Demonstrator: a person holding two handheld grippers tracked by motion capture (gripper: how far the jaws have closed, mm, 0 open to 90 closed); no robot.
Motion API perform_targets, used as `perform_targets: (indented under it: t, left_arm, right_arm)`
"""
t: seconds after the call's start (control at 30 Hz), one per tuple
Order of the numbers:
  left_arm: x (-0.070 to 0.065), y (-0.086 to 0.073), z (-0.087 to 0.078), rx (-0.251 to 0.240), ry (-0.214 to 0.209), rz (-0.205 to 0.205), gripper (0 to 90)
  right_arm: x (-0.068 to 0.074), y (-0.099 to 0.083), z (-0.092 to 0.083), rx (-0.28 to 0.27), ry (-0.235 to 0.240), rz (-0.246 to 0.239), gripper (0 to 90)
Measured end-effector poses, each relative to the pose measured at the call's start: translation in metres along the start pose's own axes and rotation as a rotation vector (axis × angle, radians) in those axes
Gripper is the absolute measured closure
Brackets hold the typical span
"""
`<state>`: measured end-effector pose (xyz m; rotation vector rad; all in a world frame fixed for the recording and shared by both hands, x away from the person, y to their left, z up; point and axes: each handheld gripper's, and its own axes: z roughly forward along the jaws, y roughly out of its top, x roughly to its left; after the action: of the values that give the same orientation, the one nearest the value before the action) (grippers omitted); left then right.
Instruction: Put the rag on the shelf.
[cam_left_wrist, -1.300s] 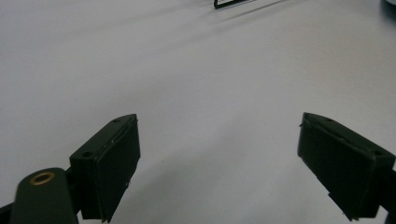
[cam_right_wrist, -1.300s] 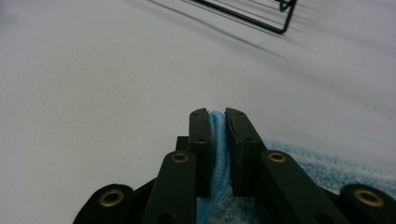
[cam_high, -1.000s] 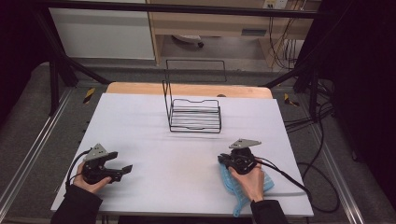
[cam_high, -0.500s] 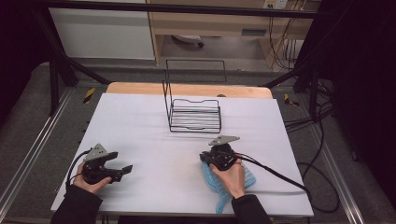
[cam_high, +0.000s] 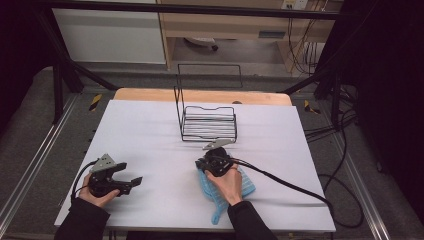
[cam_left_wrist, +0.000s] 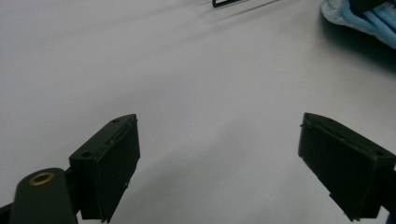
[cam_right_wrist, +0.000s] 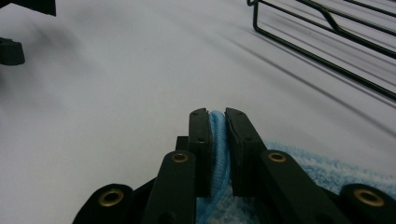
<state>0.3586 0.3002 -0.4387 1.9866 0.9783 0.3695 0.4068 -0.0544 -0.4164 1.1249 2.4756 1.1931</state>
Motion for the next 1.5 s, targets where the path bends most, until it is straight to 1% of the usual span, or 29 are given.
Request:
perform_targets:
  t: [0.07, 0.2, 0.23, 0.27, 0.3, 0.33, 0.37, 0.4, 0.43, 0.5, 0.63, 0.7, 0.8, 0.83, 0.9, 1.0, 1.03, 1.1, 1.13, 1.23, 1.33, 1.37, 1.5]
  left_arm:
    - [0.000, 0.000, 0.000, 0.001, -0.001, 0.001, 12.6]
    - [0.000, 0.000, 0.000, -0.001, -0.002, 0.000, 12.6]
    - [0.000, 0.000, 0.000, -0.003, -0.002, -0.002, 12.6]
    - [0.000, 0.000, 0.000, -0.003, -0.002, -0.003, 12.6]
    - [0.000, 0.000, 0.000, -0.003, -0.001, -0.002, 12.6]
    - [0.000, 0.000, 0.000, -0.002, -0.001, 0.000, 12.6]
    - [0.000, 0.000, 0.000, -0.004, -0.001, -0.002, 12.6]
    - [0.000, 0.000, 0.000, -0.004, -0.001, -0.002, 12.6]
    - [0.000, 0.000, 0.000, -0.004, -0.001, -0.002, 12.7]
    - [0.000, 0.000, 0.000, -0.004, -0.002, -0.002, 12.6]
    - [0.000, 0.000, 0.001, -0.003, -0.002, -0.001, 12.6]
    - [0.000, 0.000, 0.001, -0.002, -0.003, 0.000, 12.6]
    - [-0.001, 0.001, 0.000, -0.004, -0.002, -0.001, 12.5]
    - [-0.001, 0.001, 0.000, -0.003, -0.002, -0.002, 12.4]
    - [-0.001, 0.001, 0.000, 0.000, -0.002, 0.003, 12.3]
    - [-0.002, 0.001, 0.000, 0.003, -0.001, 0.003, 12.0]
    - [-0.002, 0.001, 0.000, 0.001, 0.000, 0.000, 11.9]
    - [-0.002, 0.001, 0.001, 0.001, -0.001, -0.001, 11.8]
    - [-0.002, 0.002, 0.001, 0.005, -0.002, 0.001, 11.6]
    - [-0.002, 0.001, 0.001, 0.006, 0.000, -0.001, 11.4]
    - [-0.002, 0.001, 0.001, 0.004, 0.002, -0.004, 11.2]
    - [-0.002, 0.001, 0.001, 0.005, 0.002, -0.005, 11.2]
    - [-0.003, 0.002, 0.003, 0.013, 0.000, -0.002, 11.1]
  right_arm:
    - [0.001, 0.002, 0.003, 0.002, 0.002, 0.001, 81.6]
    - [0.005, 0.010, 0.017, 0.010, 0.007, 0.002, 81.5]
    - [0.007, 0.014, 0.023, 0.010, 0.014, 0.006, 81.5]
    - [0.007, 0.014, 0.023, 0.010, 0.014, 0.006, 81.5]
    - [0.009, 0.018, 0.030, 0.013, 0.015, 0.002, 81.5]
    - [0.011, 0.019, 0.033, 0.014, 0.022, 0.006, 81.5]
    - [0.011, 0.019, 0.033, 0.014, 0.022, 0.006, 81.5]
    - [0.012, 0.020, 0.036, 0.014, 0.025, 0.010, 81.5]
    - [0.014, 0.022, 0.042, 0.023, 0.023, 0.001, 81.5]
    - [0.015, 0.022, 0.045, 0.026, 0.023, 0.002, 81.4]
    - [0.015, 0.020, 0.054, 0.035, 0.031, 0.006, 80.6]
    - [0.015, 0.018, 0.058, 0.042, 0.041, 0.004, 78.1]
    - [0.015, 0.018, 0.058, 0.018, 0.066, 0.011, 65.0]
    - [0.015, 0.019, 0.055, 0.005, 0.076, 0.014, 59.7]
    - [0.016, 0.025, 0.047, -0.032, 0.084, 0.009, 44.9]
    - [0.013, 0.034, 0.029, -0.064, 0.063, -0.020, 28.8]
    - [0.011, 0.036, 0.023, -0.072, 0.050, -0.024, 25.6]
    - [0.005, 0.038, 0.010, -0.079, 0.033, -0.027, 23.3]
    - [0.001, 0.037, 0.003, -0.081, 0.031, -0.029, 22.2]
    - [-0.013, 0.031, -0.014, -0.074, 0.011, -0.034, 22.4]
    - [-0.029, 0.015, -0.029, -0.053, -0.013, -0.023, 26.1]
    - [-0.035, 0.009, -0.034, -0.044, -0.018, -0.016, 28.7]
    - [-0.053, -0.022, -0.050, 0.007, -0.025, 0.007, 36.6]
